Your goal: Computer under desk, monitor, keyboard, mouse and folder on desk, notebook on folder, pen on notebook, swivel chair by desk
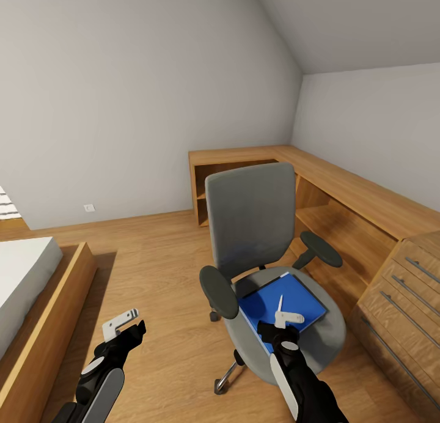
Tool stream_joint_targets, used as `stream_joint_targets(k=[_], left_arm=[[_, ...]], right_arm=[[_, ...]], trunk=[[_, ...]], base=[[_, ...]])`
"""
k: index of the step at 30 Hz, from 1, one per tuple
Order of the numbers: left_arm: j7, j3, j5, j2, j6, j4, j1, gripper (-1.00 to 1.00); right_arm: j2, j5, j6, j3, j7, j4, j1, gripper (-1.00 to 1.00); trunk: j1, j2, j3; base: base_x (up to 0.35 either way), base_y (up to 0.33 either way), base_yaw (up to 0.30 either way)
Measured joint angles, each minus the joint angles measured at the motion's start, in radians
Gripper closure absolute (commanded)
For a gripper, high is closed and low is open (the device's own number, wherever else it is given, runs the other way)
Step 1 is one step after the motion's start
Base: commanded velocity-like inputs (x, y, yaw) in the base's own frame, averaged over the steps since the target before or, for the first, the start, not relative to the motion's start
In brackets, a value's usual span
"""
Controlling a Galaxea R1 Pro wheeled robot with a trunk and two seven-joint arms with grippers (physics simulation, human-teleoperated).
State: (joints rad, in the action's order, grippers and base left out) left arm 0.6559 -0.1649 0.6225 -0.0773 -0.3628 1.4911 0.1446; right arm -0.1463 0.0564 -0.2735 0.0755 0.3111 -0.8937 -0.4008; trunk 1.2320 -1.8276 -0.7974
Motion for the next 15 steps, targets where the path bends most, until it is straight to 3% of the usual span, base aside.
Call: stream_joint_targets(k=[15], left_arm=[[0.000, -0.001, 0.000, 0.000, 0.000, 0.000, 0.000, -1.00]], right_arm=[[0.000, 0.003, 0.001, 0.000, 0.000, 0.000, 0.000, 1.00]], trunk=[[0.000, 0.000, 0.000]], base=[[0.000, 0.000, 0.000]])
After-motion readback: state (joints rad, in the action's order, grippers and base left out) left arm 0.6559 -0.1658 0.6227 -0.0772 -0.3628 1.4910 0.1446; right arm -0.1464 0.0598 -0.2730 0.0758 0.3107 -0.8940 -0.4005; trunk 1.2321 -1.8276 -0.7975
